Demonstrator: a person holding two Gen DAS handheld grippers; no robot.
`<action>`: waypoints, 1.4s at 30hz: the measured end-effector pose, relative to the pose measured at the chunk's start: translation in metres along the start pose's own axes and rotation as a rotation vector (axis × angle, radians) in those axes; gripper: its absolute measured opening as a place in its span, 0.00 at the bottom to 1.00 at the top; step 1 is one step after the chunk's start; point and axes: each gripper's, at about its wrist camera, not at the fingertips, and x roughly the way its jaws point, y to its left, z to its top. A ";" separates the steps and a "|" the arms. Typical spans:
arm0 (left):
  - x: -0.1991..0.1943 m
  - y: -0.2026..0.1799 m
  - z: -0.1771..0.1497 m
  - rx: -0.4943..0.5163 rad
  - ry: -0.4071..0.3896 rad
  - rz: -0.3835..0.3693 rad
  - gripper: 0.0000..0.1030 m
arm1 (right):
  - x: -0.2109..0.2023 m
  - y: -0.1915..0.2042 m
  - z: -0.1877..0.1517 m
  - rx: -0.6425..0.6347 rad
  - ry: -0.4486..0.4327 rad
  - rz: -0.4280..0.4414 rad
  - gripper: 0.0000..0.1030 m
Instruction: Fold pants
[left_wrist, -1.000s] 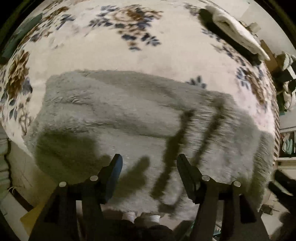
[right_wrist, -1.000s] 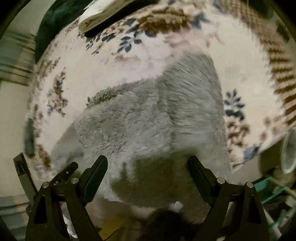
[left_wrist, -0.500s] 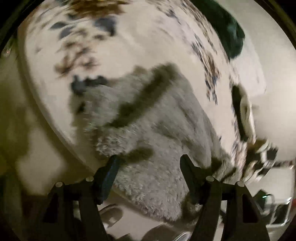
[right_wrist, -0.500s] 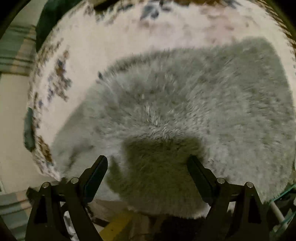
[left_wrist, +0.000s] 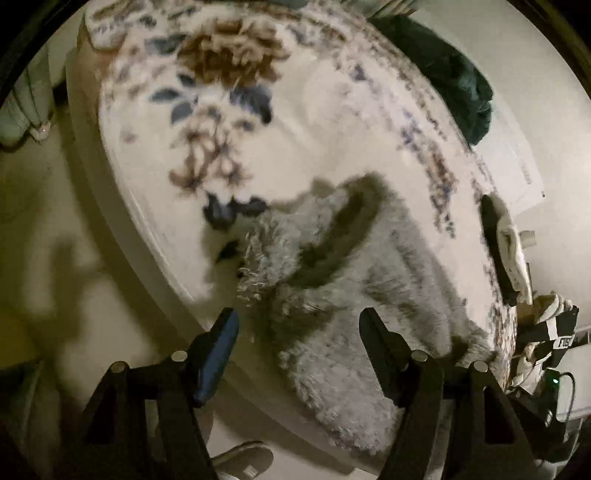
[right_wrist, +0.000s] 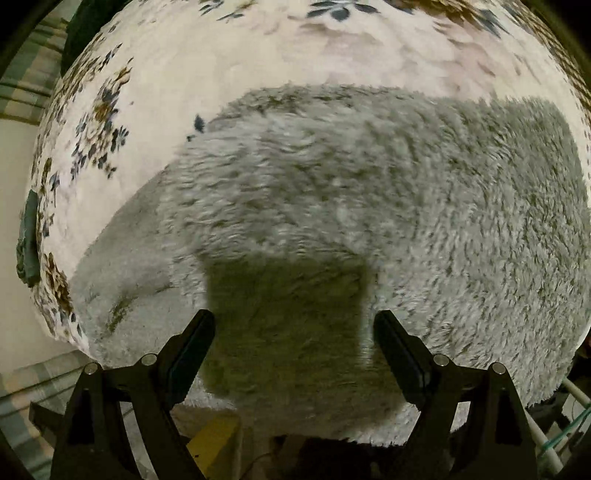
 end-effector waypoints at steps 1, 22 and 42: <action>0.009 0.002 0.003 0.006 0.019 -0.001 0.64 | 0.002 0.004 0.000 -0.003 0.002 -0.004 0.88; -0.045 -0.107 0.001 0.288 -0.231 -0.277 0.21 | -0.035 -0.058 -0.010 0.075 -0.083 0.101 0.88; -0.032 -0.393 -0.250 0.800 0.091 -0.535 0.21 | -0.136 -0.363 -0.080 0.422 -0.247 0.048 0.87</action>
